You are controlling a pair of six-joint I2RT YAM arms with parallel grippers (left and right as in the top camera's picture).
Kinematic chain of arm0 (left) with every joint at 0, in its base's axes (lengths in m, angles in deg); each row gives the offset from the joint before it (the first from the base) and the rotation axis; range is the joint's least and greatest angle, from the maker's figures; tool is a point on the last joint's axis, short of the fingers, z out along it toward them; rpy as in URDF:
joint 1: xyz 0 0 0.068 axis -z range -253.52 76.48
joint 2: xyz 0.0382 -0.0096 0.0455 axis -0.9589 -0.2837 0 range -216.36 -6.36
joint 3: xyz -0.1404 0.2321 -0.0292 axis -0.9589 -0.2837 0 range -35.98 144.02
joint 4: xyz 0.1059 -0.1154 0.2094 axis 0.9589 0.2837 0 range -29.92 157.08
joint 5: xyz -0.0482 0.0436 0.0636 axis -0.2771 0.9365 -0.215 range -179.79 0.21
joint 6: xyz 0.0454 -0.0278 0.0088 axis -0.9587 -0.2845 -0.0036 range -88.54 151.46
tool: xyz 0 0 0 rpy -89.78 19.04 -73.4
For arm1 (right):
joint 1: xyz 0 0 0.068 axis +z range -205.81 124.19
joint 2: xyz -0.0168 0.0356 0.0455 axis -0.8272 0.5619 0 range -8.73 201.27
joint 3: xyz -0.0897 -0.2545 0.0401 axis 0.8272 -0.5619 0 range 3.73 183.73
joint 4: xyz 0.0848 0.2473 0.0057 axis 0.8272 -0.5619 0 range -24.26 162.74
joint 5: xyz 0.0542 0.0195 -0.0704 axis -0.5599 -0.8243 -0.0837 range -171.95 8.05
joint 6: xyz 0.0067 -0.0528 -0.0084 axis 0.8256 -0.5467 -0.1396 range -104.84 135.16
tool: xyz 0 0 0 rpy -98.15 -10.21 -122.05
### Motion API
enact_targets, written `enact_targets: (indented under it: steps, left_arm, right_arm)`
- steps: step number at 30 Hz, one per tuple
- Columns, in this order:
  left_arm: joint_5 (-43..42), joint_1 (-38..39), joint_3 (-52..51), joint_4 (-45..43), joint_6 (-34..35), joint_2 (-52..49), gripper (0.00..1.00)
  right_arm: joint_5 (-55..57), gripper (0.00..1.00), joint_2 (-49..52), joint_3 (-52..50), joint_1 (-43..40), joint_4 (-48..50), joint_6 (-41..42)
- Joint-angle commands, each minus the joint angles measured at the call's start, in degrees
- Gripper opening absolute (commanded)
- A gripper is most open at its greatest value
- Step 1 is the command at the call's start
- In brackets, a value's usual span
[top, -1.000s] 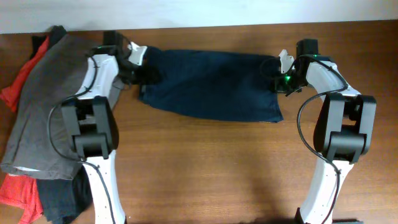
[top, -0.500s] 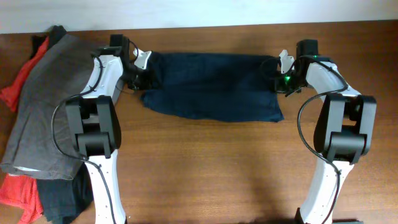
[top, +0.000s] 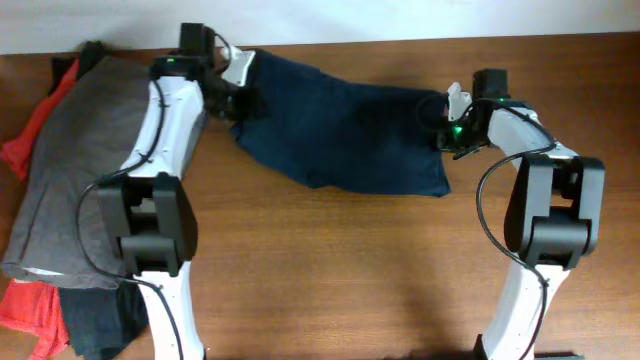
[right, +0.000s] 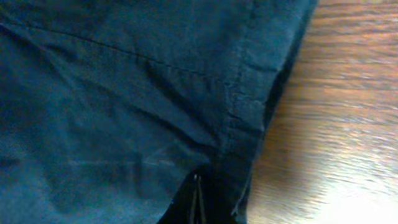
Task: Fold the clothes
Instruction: 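Fold the left end over toward the right gripper with the left gripper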
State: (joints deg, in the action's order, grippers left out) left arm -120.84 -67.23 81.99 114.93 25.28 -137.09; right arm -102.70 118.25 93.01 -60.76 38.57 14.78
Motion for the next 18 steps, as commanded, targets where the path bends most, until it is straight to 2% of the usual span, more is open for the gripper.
enact_targets:
  steps: [1, 11, 16, 18]
  left_arm:
    - [3.4, 6.0, 0.1, -2.8, 2.7, 1.8, 0.01]
    - [6.8, 17.5, 0.3, -10.4, 5.6, 1.9, 0.01]
    - [7.1, 19.4, 4.5, -9.2, 5.6, 1.9, 0.00]
    - [9.9, 19.2, 8.1, -6.3, 5.6, 1.9, 0.01]
  right_arm:
    - [3.4, 0.04, 5.6, -4.0, 3.9, -0.5, 2.4]
    - [3.5, 0.04, 5.9, -4.0, 4.3, 0.2, 2.6]
    - [3.2, 0.04, 8.3, -4.0, 4.3, 0.2, 2.6]
    - [3.0, 0.04, 9.2, -4.0, 4.3, -0.2, 2.6]
